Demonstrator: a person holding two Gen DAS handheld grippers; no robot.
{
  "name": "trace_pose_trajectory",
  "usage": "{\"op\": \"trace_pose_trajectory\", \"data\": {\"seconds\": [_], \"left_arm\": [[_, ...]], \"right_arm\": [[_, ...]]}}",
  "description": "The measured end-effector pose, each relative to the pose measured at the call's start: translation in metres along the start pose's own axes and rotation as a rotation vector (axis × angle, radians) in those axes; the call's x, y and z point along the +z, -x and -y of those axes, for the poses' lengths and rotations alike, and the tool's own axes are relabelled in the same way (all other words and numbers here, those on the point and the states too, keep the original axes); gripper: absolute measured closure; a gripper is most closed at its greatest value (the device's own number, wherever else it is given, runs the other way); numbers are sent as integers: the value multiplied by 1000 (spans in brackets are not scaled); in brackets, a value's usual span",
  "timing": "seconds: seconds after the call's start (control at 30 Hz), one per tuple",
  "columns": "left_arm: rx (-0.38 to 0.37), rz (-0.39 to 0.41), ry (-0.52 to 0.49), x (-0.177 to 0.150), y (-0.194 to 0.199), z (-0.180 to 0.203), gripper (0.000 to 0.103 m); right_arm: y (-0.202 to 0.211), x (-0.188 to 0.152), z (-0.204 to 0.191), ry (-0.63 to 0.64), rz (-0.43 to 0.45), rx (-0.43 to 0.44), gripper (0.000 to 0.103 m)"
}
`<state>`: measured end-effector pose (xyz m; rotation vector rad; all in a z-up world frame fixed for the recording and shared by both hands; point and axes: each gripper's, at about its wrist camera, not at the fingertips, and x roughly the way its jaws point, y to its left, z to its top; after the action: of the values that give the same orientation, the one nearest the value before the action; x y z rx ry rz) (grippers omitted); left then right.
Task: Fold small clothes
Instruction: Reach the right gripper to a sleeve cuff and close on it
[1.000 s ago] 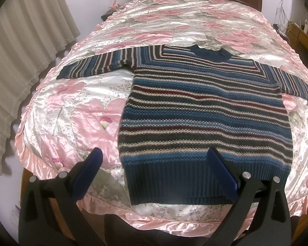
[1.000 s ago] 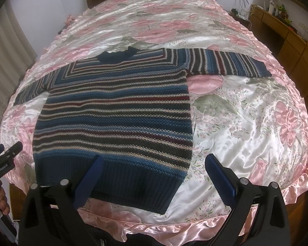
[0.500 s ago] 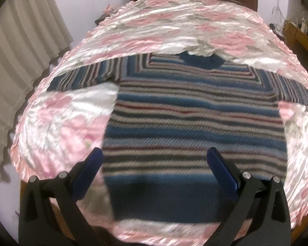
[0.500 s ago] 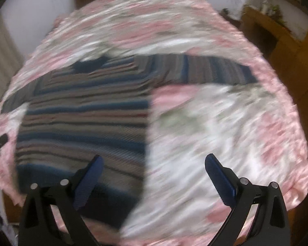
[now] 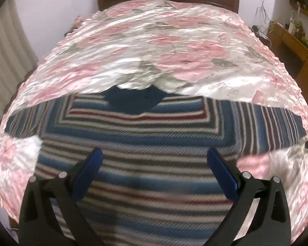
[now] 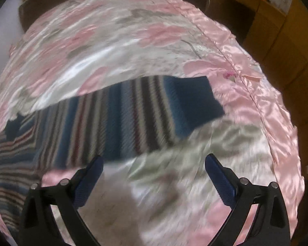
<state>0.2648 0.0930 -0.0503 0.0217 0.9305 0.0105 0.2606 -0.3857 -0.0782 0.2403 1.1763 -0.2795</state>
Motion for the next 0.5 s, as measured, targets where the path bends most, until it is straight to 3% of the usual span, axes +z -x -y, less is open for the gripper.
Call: {"op": "trace_pose_trajectory", "data": {"seconds": [0.17, 0.5], "left_arm": [[11, -7, -34, 25, -34, 44, 2], [52, -40, -52, 56, -88, 88, 2]], "right_arm": [[-45, 35, 37, -26, -46, 39, 3], [-84, 51, 66, -89, -107, 125, 5]]}}
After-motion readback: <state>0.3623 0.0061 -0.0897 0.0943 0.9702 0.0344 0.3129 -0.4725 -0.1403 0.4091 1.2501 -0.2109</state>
